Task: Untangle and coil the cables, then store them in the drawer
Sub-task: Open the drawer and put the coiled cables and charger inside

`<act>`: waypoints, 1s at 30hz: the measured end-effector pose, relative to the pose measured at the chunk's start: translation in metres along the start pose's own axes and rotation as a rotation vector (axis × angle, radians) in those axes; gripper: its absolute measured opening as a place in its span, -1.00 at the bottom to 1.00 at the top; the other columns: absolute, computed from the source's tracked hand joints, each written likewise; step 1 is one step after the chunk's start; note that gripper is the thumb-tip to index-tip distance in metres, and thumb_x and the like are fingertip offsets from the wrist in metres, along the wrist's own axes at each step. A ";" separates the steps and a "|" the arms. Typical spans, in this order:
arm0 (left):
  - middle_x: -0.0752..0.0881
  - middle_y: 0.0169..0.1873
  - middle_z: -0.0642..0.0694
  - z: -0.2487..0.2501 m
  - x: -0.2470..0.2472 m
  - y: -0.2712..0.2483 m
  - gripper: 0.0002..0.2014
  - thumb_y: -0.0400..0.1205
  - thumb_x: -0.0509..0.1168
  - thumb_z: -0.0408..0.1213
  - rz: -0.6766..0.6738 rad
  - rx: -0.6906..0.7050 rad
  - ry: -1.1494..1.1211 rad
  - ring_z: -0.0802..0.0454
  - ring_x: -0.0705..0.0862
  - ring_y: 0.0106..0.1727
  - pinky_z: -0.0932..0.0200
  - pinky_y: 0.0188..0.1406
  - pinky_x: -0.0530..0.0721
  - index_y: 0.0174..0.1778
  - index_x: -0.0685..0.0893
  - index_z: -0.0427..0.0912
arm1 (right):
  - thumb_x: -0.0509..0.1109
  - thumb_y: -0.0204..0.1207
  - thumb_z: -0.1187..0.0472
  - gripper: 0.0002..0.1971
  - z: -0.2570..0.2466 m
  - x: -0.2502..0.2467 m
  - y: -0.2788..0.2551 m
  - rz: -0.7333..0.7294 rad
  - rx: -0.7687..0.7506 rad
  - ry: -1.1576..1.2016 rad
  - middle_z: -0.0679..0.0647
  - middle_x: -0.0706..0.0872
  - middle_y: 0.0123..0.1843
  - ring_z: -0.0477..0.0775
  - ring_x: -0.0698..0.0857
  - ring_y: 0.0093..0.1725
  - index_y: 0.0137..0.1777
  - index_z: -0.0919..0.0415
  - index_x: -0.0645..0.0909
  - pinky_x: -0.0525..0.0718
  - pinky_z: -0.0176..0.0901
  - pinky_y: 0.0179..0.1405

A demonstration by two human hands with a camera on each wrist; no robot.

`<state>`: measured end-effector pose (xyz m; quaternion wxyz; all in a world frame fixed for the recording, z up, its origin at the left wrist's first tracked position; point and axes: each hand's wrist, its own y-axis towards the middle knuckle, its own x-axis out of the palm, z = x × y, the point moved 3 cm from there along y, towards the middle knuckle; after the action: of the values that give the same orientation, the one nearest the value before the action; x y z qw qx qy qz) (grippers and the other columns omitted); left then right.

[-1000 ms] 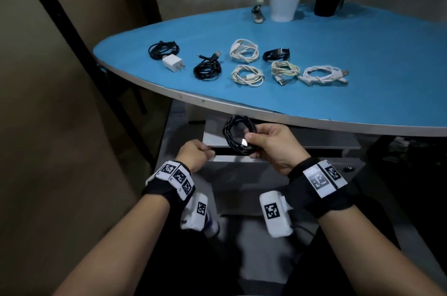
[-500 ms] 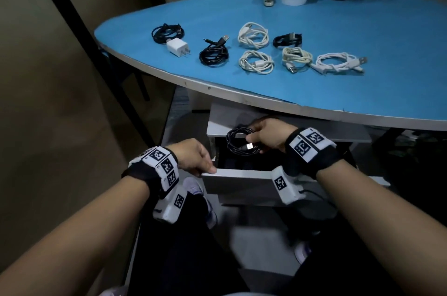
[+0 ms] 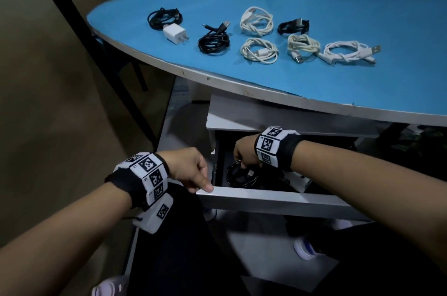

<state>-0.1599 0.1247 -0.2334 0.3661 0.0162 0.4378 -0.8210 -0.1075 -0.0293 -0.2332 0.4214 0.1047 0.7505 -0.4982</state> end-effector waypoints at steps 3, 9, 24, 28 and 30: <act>0.67 -0.59 -0.09 0.000 0.007 -0.004 -0.82 0.36 0.58 -0.33 -0.062 -0.007 0.065 0.12 0.58 -0.57 0.28 -0.37 0.60 -0.43 0.69 -0.19 | 0.41 0.50 0.32 -0.75 0.002 0.009 0.008 -0.044 -0.040 0.009 -0.01 0.54 -0.39 -0.13 0.49 -0.58 0.17 0.35 0.66 0.37 -0.53 -0.79; 0.68 -0.57 -0.04 0.001 0.016 -0.006 -0.82 0.37 0.57 -0.31 -0.137 -0.042 0.123 0.17 0.62 -0.54 0.31 -0.35 0.63 -0.43 0.68 -0.13 | 0.50 0.40 0.28 -0.72 0.009 0.018 0.022 -0.058 -0.062 0.003 0.17 0.70 -0.14 -0.05 0.53 -0.35 0.12 0.32 0.70 0.38 -0.49 -0.66; 0.73 -0.41 -0.12 0.054 -0.035 -0.028 -0.92 0.54 0.40 -0.32 0.273 0.297 0.015 0.15 0.71 -0.44 0.32 -0.43 0.67 -0.23 0.69 -0.25 | 0.38 0.54 0.16 -0.68 -0.002 -0.044 -0.065 0.283 -0.147 0.205 0.06 0.73 0.20 0.03 0.66 0.15 0.29 0.11 0.64 0.48 -0.31 0.06; 0.68 -0.54 -0.02 0.108 -0.061 -0.047 -0.87 0.53 0.41 -0.31 0.600 0.556 -0.118 0.20 0.61 -0.58 0.37 -0.57 0.56 -0.32 0.65 -0.19 | 0.36 0.57 0.15 -0.86 0.005 -0.081 -0.120 0.382 -0.134 0.414 0.09 0.78 -0.23 -0.11 0.69 -0.38 0.06 0.13 0.69 0.62 -0.29 -0.30; 0.65 -0.53 0.06 0.135 -0.074 -0.048 -0.88 0.53 0.43 -0.26 0.778 0.638 -0.045 0.20 0.57 -0.52 0.29 -0.45 0.57 -0.30 0.67 -0.12 | 0.36 0.57 0.18 -0.89 0.017 -0.100 -0.144 0.493 -0.102 0.460 -0.02 0.74 -0.38 -0.19 0.65 -0.52 -0.05 0.17 0.70 0.63 -0.35 -0.44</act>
<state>-0.0961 0.0863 -0.0905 0.6311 0.2715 0.1187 -0.7168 -0.1190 -0.0867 -0.0671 0.3537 0.3714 0.8018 -0.3067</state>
